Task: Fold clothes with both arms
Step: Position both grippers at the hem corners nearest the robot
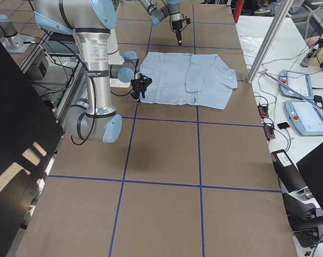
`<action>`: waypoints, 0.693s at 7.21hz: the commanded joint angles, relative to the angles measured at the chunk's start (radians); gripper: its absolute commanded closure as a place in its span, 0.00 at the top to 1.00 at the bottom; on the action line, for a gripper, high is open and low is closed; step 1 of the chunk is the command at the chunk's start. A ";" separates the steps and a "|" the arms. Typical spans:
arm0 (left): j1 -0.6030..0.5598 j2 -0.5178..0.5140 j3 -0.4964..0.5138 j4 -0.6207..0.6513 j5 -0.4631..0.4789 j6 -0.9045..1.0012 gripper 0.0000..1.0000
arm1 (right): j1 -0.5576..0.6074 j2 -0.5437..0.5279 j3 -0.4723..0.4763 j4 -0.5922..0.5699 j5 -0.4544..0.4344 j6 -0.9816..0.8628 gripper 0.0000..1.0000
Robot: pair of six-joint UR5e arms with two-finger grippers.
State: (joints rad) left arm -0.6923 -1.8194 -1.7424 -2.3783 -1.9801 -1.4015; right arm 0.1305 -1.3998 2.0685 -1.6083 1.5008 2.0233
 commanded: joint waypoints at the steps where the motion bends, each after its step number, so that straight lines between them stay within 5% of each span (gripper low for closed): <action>1: 0.001 -0.001 -0.002 0.004 0.000 -0.001 0.98 | -0.003 -0.005 0.004 -0.001 0.001 0.012 0.40; 3: 0.001 -0.009 -0.002 0.008 0.000 -0.002 0.99 | -0.003 -0.005 0.007 -0.001 0.002 0.014 0.09; 5: -0.001 -0.011 -0.009 0.045 0.001 -0.016 0.98 | -0.012 -0.005 0.021 -0.001 0.009 0.014 0.00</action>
State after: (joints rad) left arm -0.6928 -1.8288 -1.7445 -2.3600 -1.9794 -1.4069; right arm 0.1231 -1.4058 2.0792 -1.6091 1.5079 2.0368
